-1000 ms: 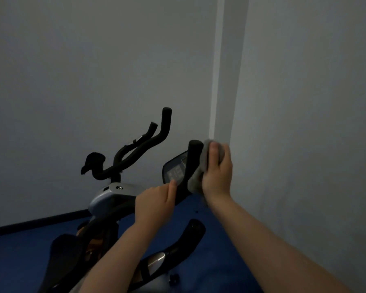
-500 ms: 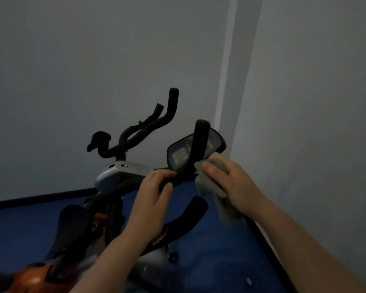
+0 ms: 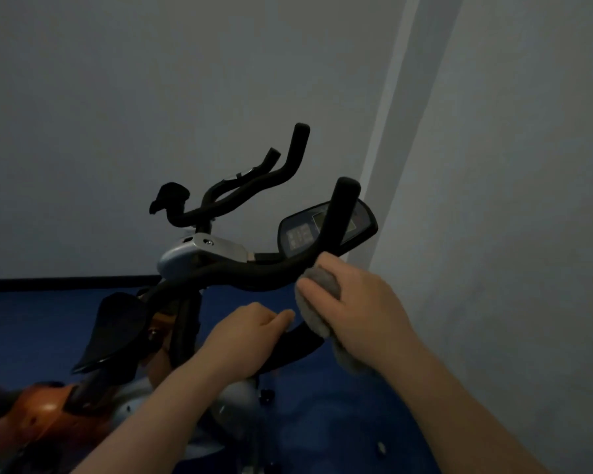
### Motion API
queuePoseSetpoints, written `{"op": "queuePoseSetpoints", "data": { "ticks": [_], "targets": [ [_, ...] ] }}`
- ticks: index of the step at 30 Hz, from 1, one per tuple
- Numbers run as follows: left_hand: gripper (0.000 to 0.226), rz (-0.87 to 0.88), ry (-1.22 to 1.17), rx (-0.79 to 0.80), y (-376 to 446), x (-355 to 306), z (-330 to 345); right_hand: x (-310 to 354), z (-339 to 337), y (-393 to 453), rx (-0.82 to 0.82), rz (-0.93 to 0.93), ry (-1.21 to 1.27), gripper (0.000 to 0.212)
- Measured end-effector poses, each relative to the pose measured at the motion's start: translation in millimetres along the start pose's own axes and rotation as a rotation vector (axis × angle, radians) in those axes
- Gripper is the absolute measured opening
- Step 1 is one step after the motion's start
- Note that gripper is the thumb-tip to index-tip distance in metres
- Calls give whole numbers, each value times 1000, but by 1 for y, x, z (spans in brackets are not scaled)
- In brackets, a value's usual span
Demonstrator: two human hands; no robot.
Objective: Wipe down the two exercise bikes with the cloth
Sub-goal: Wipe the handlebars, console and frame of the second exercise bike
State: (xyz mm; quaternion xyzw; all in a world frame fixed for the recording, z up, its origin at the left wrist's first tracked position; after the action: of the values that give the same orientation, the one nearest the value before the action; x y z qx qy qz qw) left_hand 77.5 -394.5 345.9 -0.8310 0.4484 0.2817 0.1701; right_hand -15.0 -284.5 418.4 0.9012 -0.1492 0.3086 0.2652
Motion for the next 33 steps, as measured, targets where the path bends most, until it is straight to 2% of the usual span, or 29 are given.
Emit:
{"op": "queuePoseSetpoints", "data": {
  "ticks": [2,4,7,8,10,11,13,14,15,18,20,21,23,25,27,29,31,32,33],
  "targets": [
    [55,-36,-12,-41,-1,0,-1,-6,7,11,117,167,366,29],
    [57,-43,-18,-64,0,0,-2,-15,8,5,31,216,451,30],
    [57,5,11,-24,-1,-2,-2,-14,3,-23,-226,59,163,29],
    [54,24,22,-8,-2,-5,-2,-9,1,-27,-252,-12,25,28],
    [49,35,12,5,0,-6,-1,-2,0,-15,-178,-69,-108,28],
    [49,33,15,1,1,-5,-1,-3,1,-6,-92,-21,-37,28],
    [52,25,61,-14,3,-5,1,-10,7,2,61,176,402,27],
    [53,2,69,-22,3,-3,2,-16,9,1,71,267,555,25],
    [52,-28,55,-32,4,0,2,-20,10,-4,34,301,591,25],
    [51,-81,10,-53,5,7,4,-25,6,-21,-157,136,301,30],
    [52,-83,4,-44,5,8,5,-18,0,-18,-161,17,96,28],
    [52,-84,9,-39,5,7,6,-15,0,-12,-112,10,90,28],
    [51,-82,-12,-38,5,7,5,-12,3,-3,-24,111,331,27],
    [50,-62,-27,-33,4,3,1,-18,6,-7,-47,225,490,27],
    [47,-19,-48,-23,2,1,0,-21,6,-22,-167,201,350,28],
    [42,-11,-42,-7,0,-1,2,-17,2,-33,-266,83,122,30],
    [44,-31,-51,-32,2,5,4,-10,0,-25,-246,18,7,30],
    [49,-56,-52,-40,3,6,3,-9,1,-15,-202,32,32,30],
    [52,-69,-48,-47,3,6,3,-10,3,-7,-142,92,165,31]
  ]
}}
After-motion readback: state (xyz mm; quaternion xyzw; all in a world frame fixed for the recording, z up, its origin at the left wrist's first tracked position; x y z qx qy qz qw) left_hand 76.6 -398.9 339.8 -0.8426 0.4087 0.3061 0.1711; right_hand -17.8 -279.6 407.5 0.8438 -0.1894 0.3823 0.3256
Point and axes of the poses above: each hand's wrist, its own y-axis towards the middle knuckle, its own z-axis out of the palm, x = y × z, the point moved 5 cm from there along y, towards the middle knuckle, and after that the axes turned 5 degrees about y, right-handed, at the moved point
